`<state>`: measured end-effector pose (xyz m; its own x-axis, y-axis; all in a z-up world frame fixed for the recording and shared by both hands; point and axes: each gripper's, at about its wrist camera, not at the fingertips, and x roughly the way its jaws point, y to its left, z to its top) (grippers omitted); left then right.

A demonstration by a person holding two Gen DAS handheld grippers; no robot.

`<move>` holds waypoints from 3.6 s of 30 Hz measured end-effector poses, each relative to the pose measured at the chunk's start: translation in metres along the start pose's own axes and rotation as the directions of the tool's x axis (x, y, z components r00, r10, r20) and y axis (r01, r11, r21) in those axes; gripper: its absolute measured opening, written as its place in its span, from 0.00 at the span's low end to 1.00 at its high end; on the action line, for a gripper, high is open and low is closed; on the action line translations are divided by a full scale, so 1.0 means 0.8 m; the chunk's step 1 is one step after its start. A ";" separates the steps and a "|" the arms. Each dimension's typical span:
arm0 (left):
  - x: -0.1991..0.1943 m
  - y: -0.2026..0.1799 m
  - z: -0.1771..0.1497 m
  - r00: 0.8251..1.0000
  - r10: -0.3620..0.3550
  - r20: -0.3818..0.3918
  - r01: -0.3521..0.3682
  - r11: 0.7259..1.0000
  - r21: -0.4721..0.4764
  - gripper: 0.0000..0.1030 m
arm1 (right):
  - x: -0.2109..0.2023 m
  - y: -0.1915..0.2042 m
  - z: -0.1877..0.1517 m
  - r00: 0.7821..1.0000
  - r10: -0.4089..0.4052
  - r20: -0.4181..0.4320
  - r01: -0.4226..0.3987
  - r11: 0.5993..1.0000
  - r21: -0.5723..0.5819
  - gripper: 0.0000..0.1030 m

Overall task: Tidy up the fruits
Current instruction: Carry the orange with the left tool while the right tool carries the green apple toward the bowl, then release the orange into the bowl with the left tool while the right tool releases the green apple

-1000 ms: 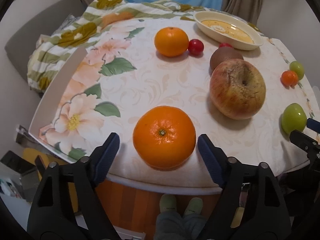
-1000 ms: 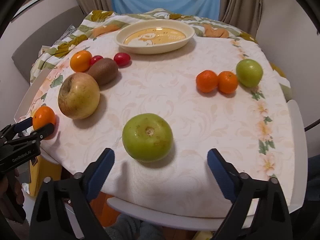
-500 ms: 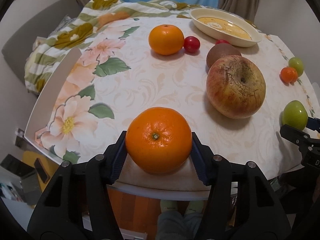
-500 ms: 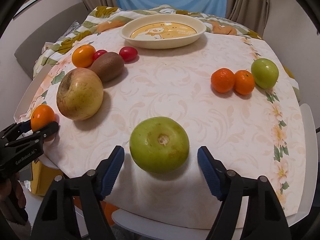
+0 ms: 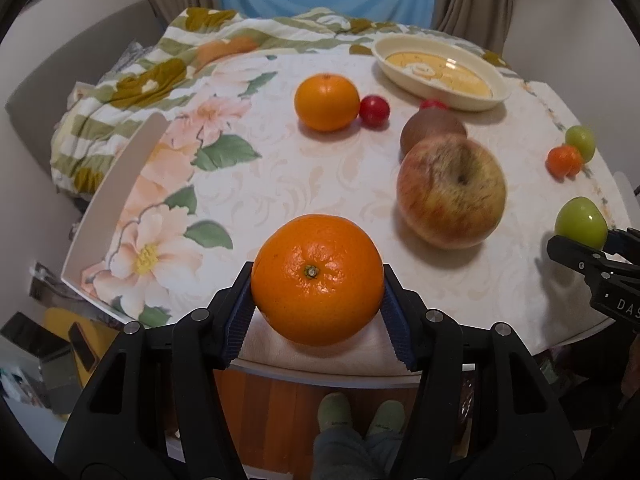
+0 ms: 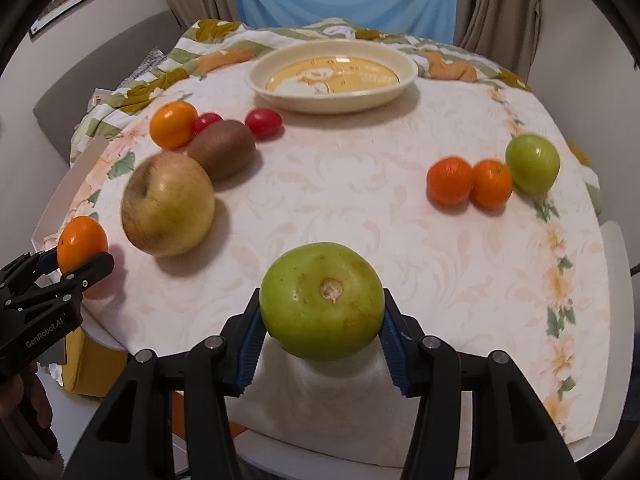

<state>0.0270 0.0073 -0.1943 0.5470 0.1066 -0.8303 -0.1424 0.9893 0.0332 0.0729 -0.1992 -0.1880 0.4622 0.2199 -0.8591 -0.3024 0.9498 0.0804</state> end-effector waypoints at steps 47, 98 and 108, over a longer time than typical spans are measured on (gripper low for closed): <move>0.161 -0.133 0.364 0.932 -0.360 -0.040 0.347 0.859 0.377 0.64 | 0.022 -0.084 0.248 0.982 -0.165 0.095 0.131 0.947 0.294 0.47; 0.136 -0.013 0.357 0.986 -0.167 0.006 0.161 0.961 0.226 1.00 | 0.096 -0.082 0.300 0.995 -0.065 0.072 0.059 0.995 0.081 0.47; 0.143 0.024 0.330 0.992 -0.122 -0.031 0.125 0.985 0.122 1.00 | 0.138 -0.065 0.299 0.997 -0.056 0.044 0.059 0.996 -0.060 0.47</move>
<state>0.3045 0.0649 -0.1415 0.5345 -0.0178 -0.8450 0.0283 0.9996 -0.0031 0.3388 -0.1711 -0.1658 0.5148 0.1756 -0.8392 -0.3241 0.9460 -0.0008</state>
